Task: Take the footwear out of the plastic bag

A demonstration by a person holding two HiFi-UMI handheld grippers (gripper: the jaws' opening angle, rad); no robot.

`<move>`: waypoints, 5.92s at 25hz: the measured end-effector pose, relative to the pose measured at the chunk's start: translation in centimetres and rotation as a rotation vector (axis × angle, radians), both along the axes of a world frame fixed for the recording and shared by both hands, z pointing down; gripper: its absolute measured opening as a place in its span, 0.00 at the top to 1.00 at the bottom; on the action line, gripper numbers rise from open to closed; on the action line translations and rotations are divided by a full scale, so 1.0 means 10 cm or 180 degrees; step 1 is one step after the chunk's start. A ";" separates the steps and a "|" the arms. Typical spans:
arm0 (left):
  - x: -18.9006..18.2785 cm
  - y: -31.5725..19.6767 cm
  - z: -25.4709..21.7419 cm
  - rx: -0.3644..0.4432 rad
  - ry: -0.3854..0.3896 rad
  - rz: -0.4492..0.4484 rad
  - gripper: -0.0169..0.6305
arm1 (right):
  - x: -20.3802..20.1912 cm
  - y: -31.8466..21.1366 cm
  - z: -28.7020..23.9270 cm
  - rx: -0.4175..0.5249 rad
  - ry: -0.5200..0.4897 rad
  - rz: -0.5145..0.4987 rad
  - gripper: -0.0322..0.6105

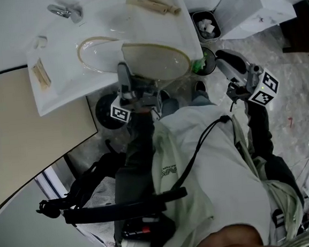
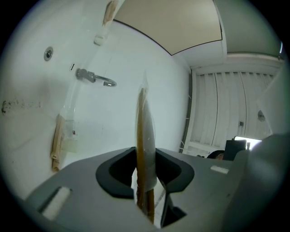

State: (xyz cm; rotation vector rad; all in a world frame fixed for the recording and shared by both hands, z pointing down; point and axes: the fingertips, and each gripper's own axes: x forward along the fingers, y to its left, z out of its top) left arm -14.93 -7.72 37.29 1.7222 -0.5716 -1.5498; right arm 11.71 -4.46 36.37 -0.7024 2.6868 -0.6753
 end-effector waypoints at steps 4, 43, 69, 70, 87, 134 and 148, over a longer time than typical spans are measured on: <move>-0.05 -0.01 -0.02 -0.0043 0.0033 -0.0136 0.83 | -0.31 0.20 -0.08 0.0366 0.0486 -0.0161 0.84; 0.34 0.21 -0.22 0.0395 -0.0251 -0.0035 0.79 | -0.87 0.25 0.16 -0.0703 -0.0240 -0.0696 0.80; 0.03 0.12 -0.03 0.0051 -0.0115 -0.0479 0.80 | -0.53 0.26 0.15 -0.0896 -0.0524 -0.0528 0.82; 0.01 0.11 -0.04 0.0057 -0.0092 -0.0507 0.80 | -0.50 0.27 0.14 -0.0869 -0.0539 -0.0517 0.82; -0.21 0.16 -0.04 0.0016 -0.0091 -0.0714 0.91 | 0.04 0.26 -0.08 -0.0536 -0.0775 -0.0181 0.83; -0.28 -0.05 0.10 -0.0144 0.0003 -0.0746 0.98 | 1.56 0.26 -1.10 0.0438 -0.1754 0.0897 0.85; -0.06 -0.01 0.11 -0.0133 -0.0020 -0.0589 0.98 | 0.90 0.07 -1.73 0.0697 -0.2199 0.0327 0.85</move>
